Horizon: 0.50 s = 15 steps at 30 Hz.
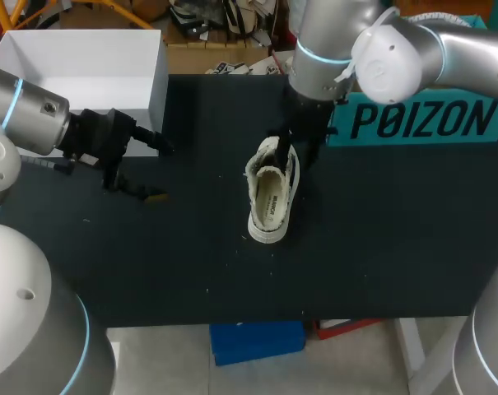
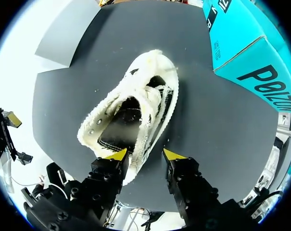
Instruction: Take the shoe out of the shoebox, open the shoe tongue, remove and reinsert the insole, then place the shoe into the shoebox
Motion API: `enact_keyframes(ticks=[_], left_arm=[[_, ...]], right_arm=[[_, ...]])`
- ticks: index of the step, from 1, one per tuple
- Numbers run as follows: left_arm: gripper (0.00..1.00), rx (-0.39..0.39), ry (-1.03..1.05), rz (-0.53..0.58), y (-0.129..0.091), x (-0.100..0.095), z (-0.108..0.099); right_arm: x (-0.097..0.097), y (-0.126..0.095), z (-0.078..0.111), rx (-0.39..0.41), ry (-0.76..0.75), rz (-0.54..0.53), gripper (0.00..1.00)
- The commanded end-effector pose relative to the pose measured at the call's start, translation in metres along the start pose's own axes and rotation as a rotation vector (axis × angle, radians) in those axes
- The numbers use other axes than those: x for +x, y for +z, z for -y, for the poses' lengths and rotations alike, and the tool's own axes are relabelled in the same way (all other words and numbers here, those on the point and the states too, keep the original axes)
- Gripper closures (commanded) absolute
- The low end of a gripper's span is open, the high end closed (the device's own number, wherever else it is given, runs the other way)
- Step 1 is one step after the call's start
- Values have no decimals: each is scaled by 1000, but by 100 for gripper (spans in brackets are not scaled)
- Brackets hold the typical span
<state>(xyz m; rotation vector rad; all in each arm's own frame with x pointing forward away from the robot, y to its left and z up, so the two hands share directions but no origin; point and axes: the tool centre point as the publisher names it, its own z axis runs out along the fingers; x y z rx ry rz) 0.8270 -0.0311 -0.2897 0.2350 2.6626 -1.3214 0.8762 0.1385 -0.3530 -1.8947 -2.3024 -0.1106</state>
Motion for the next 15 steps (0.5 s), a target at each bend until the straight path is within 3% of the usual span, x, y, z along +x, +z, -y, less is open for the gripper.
enact_keyframes(ticks=[1, 15], left_arm=[[0, -3, 1, 4, 1, 1, 0], [0, -3, 1, 4, 1, 1, 0]], right_arm=[[-1, 7, -3, 9, 2, -1, 55], [-9, 32, -3, 32, 20, 20, 54]])
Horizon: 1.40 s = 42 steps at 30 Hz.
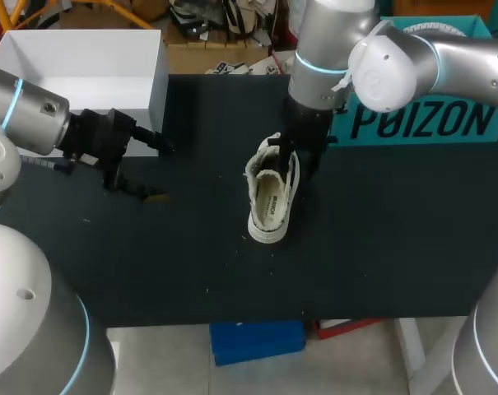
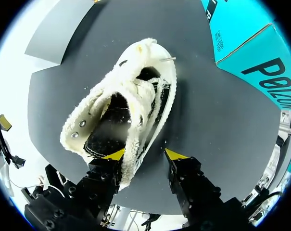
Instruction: Take the shoe out of the shoebox, open the shoe tongue, remove and reinsert the insole, then place the shoe into the shoebox
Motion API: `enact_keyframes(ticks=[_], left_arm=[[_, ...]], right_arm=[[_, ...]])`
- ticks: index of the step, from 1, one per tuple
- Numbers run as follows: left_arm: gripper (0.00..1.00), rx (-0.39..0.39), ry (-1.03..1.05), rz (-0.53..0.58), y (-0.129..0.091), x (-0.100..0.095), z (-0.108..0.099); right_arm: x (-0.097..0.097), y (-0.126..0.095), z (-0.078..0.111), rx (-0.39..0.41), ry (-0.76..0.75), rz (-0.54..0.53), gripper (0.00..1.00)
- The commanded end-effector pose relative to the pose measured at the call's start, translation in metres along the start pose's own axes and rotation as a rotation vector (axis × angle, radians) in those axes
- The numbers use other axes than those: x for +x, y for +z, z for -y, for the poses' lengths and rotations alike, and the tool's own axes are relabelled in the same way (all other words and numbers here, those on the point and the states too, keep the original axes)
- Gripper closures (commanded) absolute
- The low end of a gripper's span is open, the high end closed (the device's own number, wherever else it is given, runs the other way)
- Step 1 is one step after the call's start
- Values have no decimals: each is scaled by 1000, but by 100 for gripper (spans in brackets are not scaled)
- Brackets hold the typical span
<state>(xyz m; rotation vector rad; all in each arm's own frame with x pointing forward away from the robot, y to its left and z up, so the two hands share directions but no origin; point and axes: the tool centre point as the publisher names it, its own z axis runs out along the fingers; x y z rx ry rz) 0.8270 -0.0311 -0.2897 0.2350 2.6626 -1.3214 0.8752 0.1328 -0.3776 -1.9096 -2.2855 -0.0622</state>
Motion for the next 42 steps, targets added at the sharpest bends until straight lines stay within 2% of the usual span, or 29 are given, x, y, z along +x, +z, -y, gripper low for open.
enact_keyframes(ticks=[1, 12, 15, 16, 17, 20, 42], left_arm=[[0, -3, 1, 4, 1, 1, 0], [0, -3, 1, 4, 1, 1, 0], [0, -3, 1, 4, 1, 1, 0], [0, -3, 1, 4, 1, 1, 0], [0, -3, 1, 4, 1, 1, 0], [0, -3, 1, 4, 1, 1, 0], [0, -3, 1, 4, 1, 1, 0]], right_arm=[[1, 10, -4, 9, 3, 9, 54], [-3, 31, -10, 24, 10, 52, 52], [-3, 35, -11, 21, 14, 59, 55], [-2, 36, -10, 20, 15, 61, 86], [-2, 37, -10, 18, 14, 65, 100], [-3, 46, -8, 25, 14, 60, 100], [-3, 46, -8, 25, 14, 60, 100]])
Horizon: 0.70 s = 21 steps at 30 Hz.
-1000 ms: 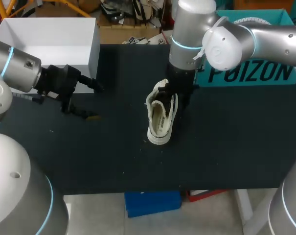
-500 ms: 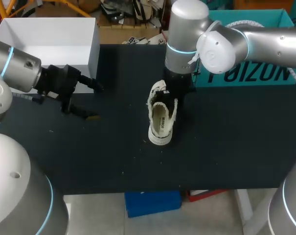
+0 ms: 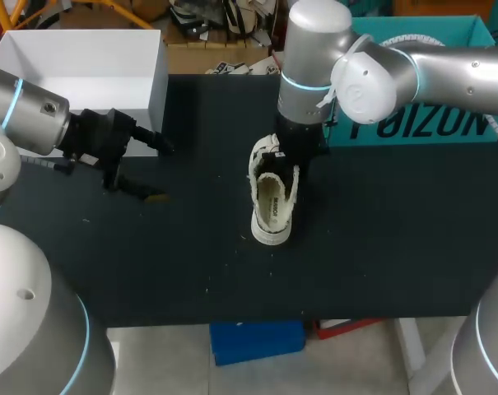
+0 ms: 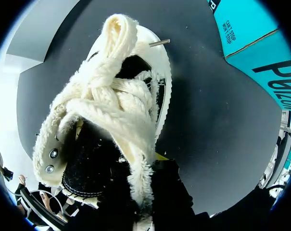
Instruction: Take the shoe out of the shoebox, open the shoe tongue, remove and reinsert the insole, then place the shoe into the shoebox
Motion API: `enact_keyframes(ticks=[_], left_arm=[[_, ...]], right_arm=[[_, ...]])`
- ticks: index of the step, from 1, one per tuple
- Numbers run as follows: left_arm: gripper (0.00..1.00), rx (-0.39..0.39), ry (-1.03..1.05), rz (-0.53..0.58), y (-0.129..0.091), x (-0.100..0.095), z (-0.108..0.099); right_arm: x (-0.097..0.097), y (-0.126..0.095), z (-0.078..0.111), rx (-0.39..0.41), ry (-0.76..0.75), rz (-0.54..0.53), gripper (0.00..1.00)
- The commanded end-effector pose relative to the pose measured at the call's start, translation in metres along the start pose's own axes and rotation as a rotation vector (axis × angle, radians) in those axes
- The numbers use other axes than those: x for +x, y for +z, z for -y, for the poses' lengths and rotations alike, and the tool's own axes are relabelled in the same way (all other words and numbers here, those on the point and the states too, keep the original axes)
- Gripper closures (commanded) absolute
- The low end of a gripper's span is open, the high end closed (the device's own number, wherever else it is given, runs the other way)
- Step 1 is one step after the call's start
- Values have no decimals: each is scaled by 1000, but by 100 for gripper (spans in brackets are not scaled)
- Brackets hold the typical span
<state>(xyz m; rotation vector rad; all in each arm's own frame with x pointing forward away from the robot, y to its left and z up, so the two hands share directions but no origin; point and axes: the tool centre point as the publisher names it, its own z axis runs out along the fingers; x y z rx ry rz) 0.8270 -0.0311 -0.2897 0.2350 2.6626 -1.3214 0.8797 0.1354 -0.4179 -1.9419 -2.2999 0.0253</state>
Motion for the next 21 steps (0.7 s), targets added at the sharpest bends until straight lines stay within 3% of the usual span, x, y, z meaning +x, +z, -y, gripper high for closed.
enact_keyframes(ticks=[1, 21], left_arm=[[0, -3, 1, 4, 1, 1, 0], [0, -3, 1, 4, 1, 1, 0]], right_arm=[[2, 6, 0, 1, -1, -1, 100], [1, 4, -2, -1, -14, -1, 100]])
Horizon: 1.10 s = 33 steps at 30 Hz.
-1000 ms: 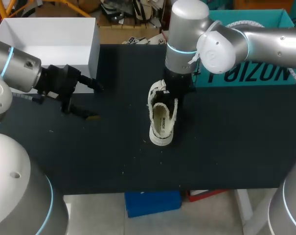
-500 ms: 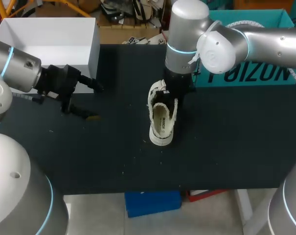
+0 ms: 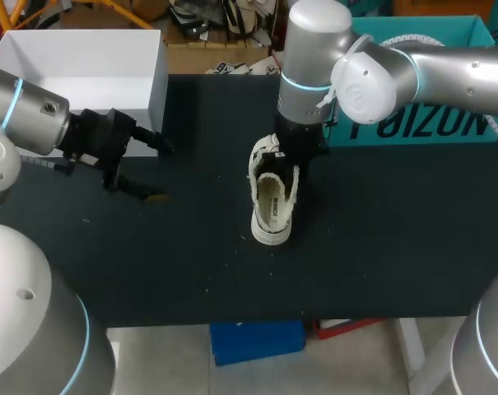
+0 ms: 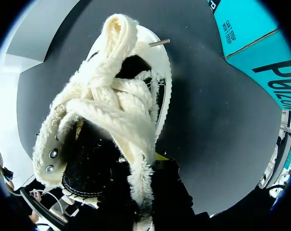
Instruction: Take the shoe out of the shoebox, open the shoe tongue, remove and reinsert the insole, then place the shoe into the shoebox
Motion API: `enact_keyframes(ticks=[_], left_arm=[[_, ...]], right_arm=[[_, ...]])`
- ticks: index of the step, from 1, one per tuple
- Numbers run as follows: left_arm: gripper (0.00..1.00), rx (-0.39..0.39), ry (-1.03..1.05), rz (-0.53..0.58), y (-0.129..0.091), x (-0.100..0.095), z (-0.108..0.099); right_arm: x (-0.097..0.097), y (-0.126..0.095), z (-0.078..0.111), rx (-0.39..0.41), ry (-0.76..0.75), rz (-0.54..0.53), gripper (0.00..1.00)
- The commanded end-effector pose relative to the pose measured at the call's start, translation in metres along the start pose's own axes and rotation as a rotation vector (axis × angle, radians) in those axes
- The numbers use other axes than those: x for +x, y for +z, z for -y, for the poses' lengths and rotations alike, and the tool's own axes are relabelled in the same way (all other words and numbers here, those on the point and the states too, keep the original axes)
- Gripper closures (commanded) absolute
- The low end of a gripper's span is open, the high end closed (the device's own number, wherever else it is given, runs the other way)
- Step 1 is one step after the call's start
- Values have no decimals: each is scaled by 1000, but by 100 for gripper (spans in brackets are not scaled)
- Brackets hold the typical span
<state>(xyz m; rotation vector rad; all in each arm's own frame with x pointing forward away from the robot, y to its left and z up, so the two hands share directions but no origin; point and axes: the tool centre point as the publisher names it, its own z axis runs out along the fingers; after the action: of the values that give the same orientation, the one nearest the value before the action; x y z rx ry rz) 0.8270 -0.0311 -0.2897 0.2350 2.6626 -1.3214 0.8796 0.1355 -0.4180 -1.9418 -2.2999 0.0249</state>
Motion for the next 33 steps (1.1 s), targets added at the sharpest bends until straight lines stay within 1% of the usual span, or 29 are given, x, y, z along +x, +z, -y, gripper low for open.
enact_keyframes(ticks=[1, 3, 5, 6, 7, 12, 14, 16, 18, 21, 22, 24, 26, 27, 31, 33], left_arm=[[0, -3, 1, 4, 1, 1, 0], [0, -3, 1, 4, 1, 1, 0], [0, -3, 1, 4, 1, 1, 0], [0, -3, 1, 4, 1, 1, 0], [0, -3, 1, 4, 1, 1, 0], [0, -3, 1, 4, 1, 1, 0], [0, -3, 1, 4, 1, 1, 0], [0, -3, 1, 4, 1, 1, 0], [0, -3, 1, 4, 1, 1, 0], [0, -3, 1, 4, 1, 1, 0], [0, -3, 1, 4, 1, 1, 0], [0, -3, 1, 4, 1, 1, 0], [0, -3, 1, 4, 1, 1, 0], [0, -3, 1, 4, 1, 1, 0], [0, -3, 1, 4, 1, 1, 0], [0, -3, 1, 4, 1, 1, 0]], right_arm=[[1, -2, -4, -2, -26, 5, 100], [-1, -10, -6, 9, -35, 19, 100], [-1, -32, -10, -18, -65, 18, 100], [-1, -36, -11, -19, -74, 21, 100], [-3, -47, -12, -20, -94, 28, 100], [-6, -88, -16, -42, -226, 43, 100], [-7, -103, -17, -54, -305, 86, 100], [-9, -119, -18, -64, -405, 120, 100], [-12, -132, -18, -58, -517, 164, 100], [-16, -150, -13, -33, -713, 245, 100], [-17, -155, -12, -24, -756, 256, 100], [-17, -167, -8, -25, -894, 316, 100], [-18, -178, -4, -36, -999, 346, 100], [-18, -183, -2, -43, -1081, 384, 100], [-23, -202, 5, -82, -1286, 427, 100], [-27, -210, 8, -75, -1396, 445, 100]])
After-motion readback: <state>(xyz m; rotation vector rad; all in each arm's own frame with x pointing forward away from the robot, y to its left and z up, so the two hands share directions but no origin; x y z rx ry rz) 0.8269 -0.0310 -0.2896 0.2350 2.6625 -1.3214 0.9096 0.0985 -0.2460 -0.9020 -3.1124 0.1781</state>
